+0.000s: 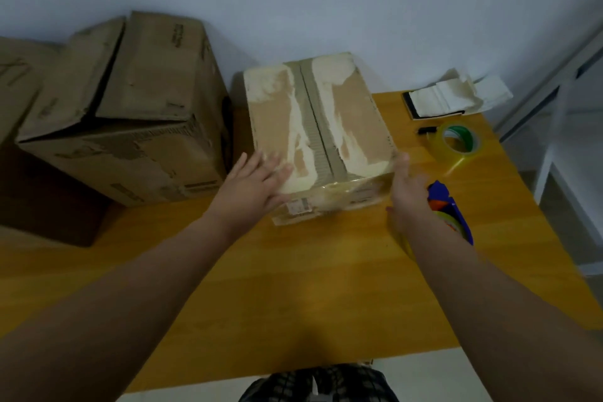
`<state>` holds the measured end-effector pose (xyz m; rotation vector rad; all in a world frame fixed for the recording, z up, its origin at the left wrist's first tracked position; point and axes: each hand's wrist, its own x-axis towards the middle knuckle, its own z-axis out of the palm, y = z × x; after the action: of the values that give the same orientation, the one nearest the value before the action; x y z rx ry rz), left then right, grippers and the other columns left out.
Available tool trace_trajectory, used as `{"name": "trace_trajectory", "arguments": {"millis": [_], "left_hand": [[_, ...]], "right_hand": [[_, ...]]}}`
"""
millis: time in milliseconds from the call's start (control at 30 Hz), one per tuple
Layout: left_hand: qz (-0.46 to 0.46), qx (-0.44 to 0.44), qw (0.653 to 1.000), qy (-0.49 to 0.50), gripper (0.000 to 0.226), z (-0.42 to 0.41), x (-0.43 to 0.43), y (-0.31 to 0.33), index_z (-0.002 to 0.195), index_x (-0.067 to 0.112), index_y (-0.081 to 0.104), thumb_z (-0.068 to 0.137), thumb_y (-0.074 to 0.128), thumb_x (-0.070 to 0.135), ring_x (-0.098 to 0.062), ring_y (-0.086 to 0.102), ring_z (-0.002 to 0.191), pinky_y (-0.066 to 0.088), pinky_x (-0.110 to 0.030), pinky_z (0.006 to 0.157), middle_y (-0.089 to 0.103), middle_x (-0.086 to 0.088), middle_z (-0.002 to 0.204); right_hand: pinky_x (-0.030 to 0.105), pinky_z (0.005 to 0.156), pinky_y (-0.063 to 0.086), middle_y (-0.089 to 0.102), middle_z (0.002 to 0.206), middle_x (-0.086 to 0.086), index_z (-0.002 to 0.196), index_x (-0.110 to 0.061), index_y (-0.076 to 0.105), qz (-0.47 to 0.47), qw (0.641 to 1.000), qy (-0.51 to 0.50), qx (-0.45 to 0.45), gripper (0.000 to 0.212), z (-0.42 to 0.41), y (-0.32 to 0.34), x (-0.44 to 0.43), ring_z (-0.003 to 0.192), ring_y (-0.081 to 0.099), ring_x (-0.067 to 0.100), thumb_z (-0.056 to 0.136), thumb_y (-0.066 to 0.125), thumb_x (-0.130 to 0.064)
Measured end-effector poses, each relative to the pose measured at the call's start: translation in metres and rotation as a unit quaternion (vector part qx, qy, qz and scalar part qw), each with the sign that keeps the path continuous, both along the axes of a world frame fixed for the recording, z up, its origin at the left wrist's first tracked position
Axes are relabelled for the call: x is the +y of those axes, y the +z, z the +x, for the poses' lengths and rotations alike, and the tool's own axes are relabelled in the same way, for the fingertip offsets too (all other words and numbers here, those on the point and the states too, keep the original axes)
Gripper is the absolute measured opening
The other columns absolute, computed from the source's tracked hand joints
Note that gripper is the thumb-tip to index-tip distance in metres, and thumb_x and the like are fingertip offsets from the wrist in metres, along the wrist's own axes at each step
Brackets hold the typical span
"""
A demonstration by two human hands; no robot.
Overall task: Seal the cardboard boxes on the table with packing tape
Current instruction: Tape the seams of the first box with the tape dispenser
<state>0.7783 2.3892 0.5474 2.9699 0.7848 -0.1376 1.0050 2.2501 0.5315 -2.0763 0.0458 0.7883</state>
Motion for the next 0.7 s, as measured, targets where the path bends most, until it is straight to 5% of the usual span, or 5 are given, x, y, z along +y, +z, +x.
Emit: {"name": "trace_trajectory", "arguments": {"millis": [100, 233, 367, 533, 700], "left_hand": [[-0.02, -0.008, 0.999, -0.048, 0.071, 0.016, -0.038, -0.003, 0.148, 0.031, 0.003, 0.087, 0.004, 0.065, -0.015, -0.016, 0.141, -0.017, -0.037, 0.112, -0.001, 0.009, 0.156], [-0.025, 0.031, 0.99, -0.134, 0.078, 0.044, -0.073, -0.01, 0.15, 0.024, -0.009, 0.092, 0.026, 0.064, -0.018, -0.019, 0.143, -0.02, -0.04, 0.113, -0.012, 0.005, 0.157], [-0.043, 0.05, 0.977, -0.202, 0.069, 0.049, -0.064, 0.003, 0.15, 0.022, -0.005, 0.097, 0.023, 0.056, -0.011, -0.015, 0.143, -0.013, -0.032, 0.115, -0.011, 0.004, 0.158], [-0.003, -0.008, 1.0, 0.0, 0.06, 0.013, -0.021, 0.016, 0.151, 0.026, 0.007, 0.099, 0.031, 0.047, -0.021, -0.01, 0.145, -0.005, -0.037, 0.115, -0.005, -0.003, 0.159], [-0.107, 0.049, 0.976, 0.181, 0.06, -0.011, 0.003, 0.019, 0.149, 0.036, 0.001, 0.1, 0.035, 0.041, -0.037, 0.032, 0.134, 0.036, -0.046, 0.104, 0.006, -0.017, 0.156]], "right_hand": [[0.051, 0.108, 0.027, 0.012, 0.158, 0.01, 0.152, -0.017, -0.005, 0.042, 0.998, 0.006, 0.042, 0.089, -0.03, 0.009, -0.004, 0.14, 0.022, 0.036, 0.09, 0.036, -0.066], [0.051, 0.111, 0.021, 0.002, 0.16, 0.008, 0.147, -0.019, -0.024, 0.091, 0.994, 0.04, 0.037, 0.077, -0.062, 0.007, -0.012, 0.143, 0.015, 0.035, 0.1, 0.031, -0.048], [0.047, 0.103, 0.035, 0.031, 0.15, 0.018, 0.152, -0.014, 0.004, 0.077, 0.989, 0.069, -0.107, 0.06, -0.048, 0.006, -0.028, 0.132, 0.036, 0.038, 0.103, 0.034, -0.029], [0.036, 0.066, 0.045, 0.064, 0.102, 0.012, 0.133, -0.018, 0.045, -0.047, 0.961, 0.137, -0.237, 0.035, 0.006, 0.011, -0.037, 0.079, 0.056, 0.026, 0.102, 0.033, -0.029], [0.03, 0.074, 0.035, 0.06, 0.121, 0.013, 0.136, -0.016, 0.045, -0.089, 0.914, 0.245, -0.311, 0.038, 0.038, 0.029, -0.019, 0.104, 0.055, 0.031, 0.099, 0.045, -0.026]]}}
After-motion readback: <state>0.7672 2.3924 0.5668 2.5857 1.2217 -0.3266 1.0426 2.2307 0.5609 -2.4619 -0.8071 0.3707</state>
